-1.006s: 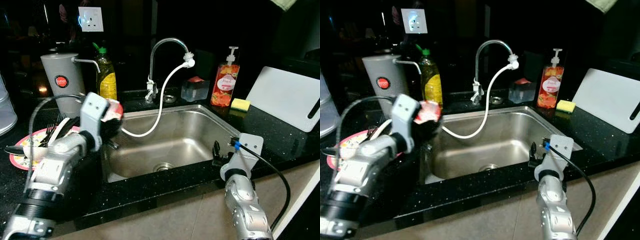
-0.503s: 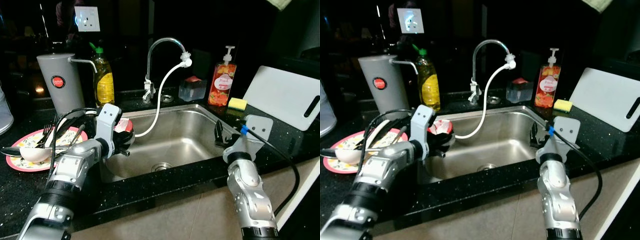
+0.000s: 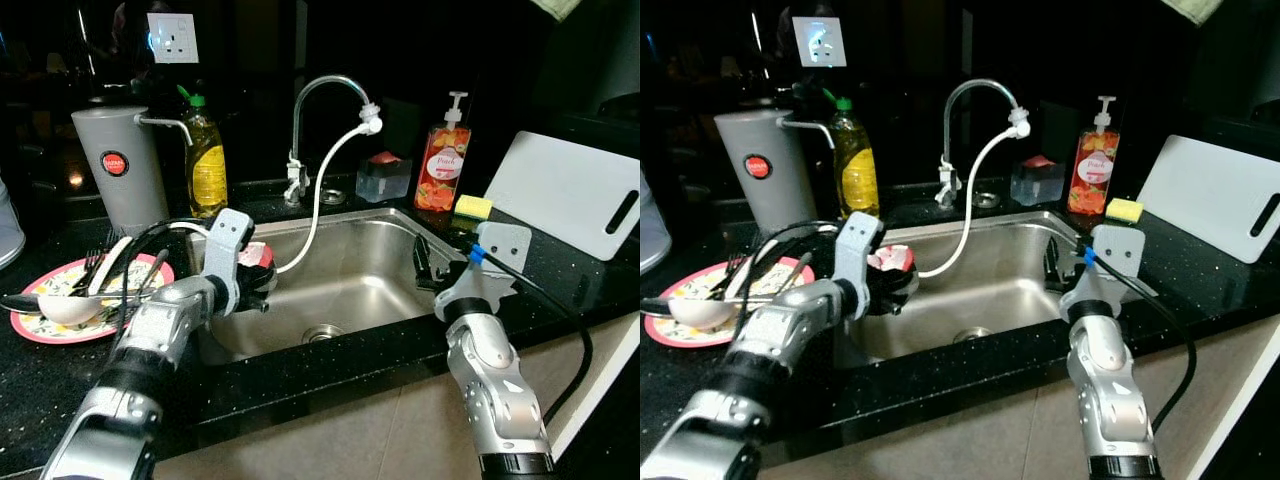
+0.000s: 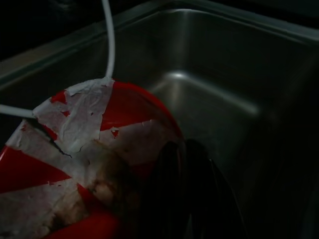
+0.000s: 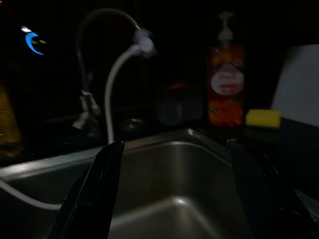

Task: Kitchen organization

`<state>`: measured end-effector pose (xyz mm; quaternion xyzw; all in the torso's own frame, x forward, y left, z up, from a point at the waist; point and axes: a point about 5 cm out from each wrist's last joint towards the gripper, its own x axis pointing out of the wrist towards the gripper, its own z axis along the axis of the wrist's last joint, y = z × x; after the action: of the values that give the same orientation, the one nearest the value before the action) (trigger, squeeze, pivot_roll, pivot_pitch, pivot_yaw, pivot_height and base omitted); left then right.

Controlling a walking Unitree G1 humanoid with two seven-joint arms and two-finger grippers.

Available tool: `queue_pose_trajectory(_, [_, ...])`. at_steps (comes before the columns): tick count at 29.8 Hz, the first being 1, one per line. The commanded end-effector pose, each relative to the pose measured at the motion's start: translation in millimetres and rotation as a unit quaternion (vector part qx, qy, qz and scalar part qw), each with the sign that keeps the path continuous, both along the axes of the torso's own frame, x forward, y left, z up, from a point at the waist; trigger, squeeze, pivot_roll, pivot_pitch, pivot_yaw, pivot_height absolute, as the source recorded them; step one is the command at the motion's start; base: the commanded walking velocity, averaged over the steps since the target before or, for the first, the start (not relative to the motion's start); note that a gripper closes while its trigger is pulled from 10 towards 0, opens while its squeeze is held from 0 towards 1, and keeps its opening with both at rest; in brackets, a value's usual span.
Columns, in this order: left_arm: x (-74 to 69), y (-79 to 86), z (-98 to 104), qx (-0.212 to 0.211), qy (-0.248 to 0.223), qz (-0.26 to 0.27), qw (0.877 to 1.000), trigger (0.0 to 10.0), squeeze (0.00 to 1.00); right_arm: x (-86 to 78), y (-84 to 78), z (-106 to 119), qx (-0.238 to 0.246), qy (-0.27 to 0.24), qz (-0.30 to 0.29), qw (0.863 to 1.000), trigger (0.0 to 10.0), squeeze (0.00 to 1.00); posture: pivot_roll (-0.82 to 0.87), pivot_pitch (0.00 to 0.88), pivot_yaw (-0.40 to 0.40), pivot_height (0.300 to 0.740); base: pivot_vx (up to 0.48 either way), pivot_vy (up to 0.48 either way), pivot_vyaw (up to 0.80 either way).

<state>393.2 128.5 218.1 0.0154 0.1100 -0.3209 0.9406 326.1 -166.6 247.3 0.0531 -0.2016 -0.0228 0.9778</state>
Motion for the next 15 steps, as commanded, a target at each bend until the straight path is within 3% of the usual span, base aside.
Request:
queue_pose_trajectory(1, [4.9,-6.0,-1.9,-0.002,0.014,0.006,1.0,10.0,0.0,-2.0,7.3,13.2,0.001,-0.019,0.019,1.0,10.0,0.0,-0.08,0.0,-0.01,0.74,0.0,0.0,0.0])
queue_pose_trajectory(7, [10.3,-10.2,-3.5,-0.035,0.043,0.023,0.998,10.0,0.0,-2.5,11.7,19.5,0.0,-0.027,0.033,0.999,10.0,0.0,-0.08,0.0,-0.009,0.74,0.0,0.0,0.0])
queue_pose_trajectory(15, [9.5,-23.7,-6.8,-0.026,0.044,-0.006,0.999,10.0,0.0,-3.1,12.8,17.9,0.001,-0.022,0.035,0.999,10.0,0.0,-0.08,0.0,-0.011,0.74,0.0,0.0,0.0])
